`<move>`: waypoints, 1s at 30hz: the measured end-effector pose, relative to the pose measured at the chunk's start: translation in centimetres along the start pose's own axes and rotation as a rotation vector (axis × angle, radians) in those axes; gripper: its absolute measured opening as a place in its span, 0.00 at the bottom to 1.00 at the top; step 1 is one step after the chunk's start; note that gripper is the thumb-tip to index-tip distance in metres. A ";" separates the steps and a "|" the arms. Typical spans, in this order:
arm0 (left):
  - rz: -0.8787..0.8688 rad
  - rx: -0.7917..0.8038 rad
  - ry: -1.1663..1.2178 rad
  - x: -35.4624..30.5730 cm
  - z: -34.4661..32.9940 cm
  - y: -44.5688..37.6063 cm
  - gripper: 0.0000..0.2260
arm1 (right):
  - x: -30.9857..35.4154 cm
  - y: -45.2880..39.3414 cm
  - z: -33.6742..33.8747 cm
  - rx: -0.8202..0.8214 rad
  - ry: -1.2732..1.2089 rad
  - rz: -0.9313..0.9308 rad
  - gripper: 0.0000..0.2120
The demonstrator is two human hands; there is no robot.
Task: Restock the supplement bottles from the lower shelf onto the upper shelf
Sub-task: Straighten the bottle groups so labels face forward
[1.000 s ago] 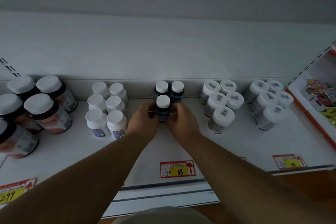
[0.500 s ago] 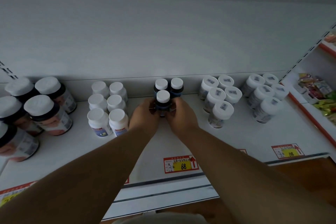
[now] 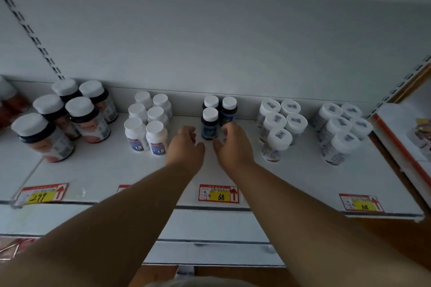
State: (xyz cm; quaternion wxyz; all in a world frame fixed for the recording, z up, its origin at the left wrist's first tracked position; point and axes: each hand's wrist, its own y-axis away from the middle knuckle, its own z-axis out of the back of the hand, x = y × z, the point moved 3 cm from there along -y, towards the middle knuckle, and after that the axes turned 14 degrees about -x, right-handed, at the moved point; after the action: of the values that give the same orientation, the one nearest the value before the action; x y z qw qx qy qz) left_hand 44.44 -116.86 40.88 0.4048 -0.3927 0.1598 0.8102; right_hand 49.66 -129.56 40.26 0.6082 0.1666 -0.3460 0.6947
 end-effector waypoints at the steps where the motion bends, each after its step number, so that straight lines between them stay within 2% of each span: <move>1: 0.011 -0.012 0.010 0.0 0.3 0.6 0.21 | 0.1 0.2 0.4 0.022 -0.007 0.029 0.13; 7: -0.006 -0.066 0.086 -0.7 2.4 4.2 0.18 | 1.4 3.0 0.8 0.076 -0.135 0.112 0.15; 14: -0.014 -0.174 0.060 1.0 6.8 5.9 0.13 | 2.9 5.1 0.5 0.104 -0.217 0.070 0.15; 19: -0.008 -0.161 0.078 3.3 8.9 5.1 0.11 | 5.6 5.4 -0.5 0.106 -0.245 0.072 0.13; 25: -0.036 -0.102 0.136 5.5 11.2 1.8 0.09 | 9.3 4.3 -3.6 0.008 -0.263 -0.003 0.14; 30: 0.029 -0.077 0.250 7.6 13.5 -2.7 0.11 | 11.1 4.4 -5.8 -0.165 -0.370 -0.228 0.08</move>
State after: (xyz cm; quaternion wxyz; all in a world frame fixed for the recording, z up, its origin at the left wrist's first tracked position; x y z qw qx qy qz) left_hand 36.98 -103.35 43.89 0.3547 -0.5035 0.1834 0.7662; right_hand 44.27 -117.59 42.12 0.6203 0.2789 -0.4861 0.5488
